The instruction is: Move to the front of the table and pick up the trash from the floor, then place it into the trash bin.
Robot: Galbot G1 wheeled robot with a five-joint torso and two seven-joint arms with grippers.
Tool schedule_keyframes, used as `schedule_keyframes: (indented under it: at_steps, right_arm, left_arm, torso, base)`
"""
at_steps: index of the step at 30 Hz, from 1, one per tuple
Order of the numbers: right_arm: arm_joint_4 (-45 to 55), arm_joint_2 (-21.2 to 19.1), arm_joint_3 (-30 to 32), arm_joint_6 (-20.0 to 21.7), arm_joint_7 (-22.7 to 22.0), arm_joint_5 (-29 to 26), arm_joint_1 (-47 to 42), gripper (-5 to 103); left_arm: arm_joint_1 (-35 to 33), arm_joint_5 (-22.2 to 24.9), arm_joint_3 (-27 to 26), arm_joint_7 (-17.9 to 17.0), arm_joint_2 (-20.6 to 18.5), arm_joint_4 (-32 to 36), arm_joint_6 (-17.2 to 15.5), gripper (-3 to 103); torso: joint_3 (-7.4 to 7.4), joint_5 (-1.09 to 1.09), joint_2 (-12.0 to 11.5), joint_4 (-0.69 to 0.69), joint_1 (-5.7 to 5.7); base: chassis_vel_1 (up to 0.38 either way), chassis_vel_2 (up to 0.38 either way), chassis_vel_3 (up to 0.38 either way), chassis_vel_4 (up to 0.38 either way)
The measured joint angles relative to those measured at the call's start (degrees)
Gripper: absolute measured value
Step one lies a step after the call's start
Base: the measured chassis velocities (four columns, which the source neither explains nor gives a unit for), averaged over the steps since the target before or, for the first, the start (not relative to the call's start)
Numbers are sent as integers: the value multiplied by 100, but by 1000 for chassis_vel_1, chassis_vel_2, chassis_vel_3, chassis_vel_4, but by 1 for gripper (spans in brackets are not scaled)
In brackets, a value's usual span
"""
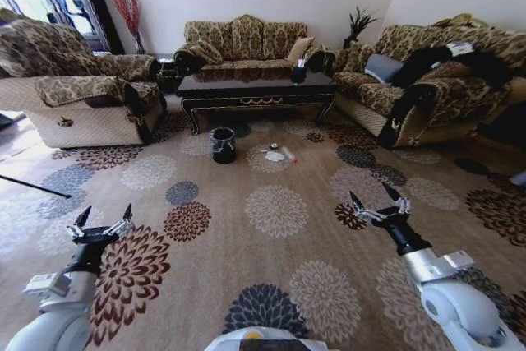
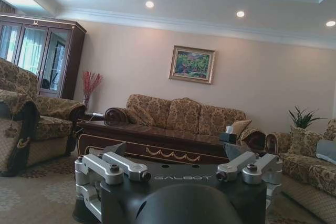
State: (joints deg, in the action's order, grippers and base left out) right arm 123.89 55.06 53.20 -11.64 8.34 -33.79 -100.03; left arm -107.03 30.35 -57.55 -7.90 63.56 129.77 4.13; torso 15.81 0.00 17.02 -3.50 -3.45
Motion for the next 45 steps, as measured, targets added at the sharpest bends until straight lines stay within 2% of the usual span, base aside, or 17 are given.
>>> schedule_keyframes:
  at_steps: [27,45]
  right_arm:
    - [5,44,-23,9,27,43,-11,100]
    - [34,32,-10,12,35,42,-19,100]
  left_arm:
    - [-35,-50,15,5,12,35,-16,100]
    - [-90,-90,33,-6,75,43,10,100]
  torso:
    - [-406,0,-571,0,164]
    - [-749,0,-1005,0,257]
  base:
    - [0,0,0,0]
    - [0,0,0,0]
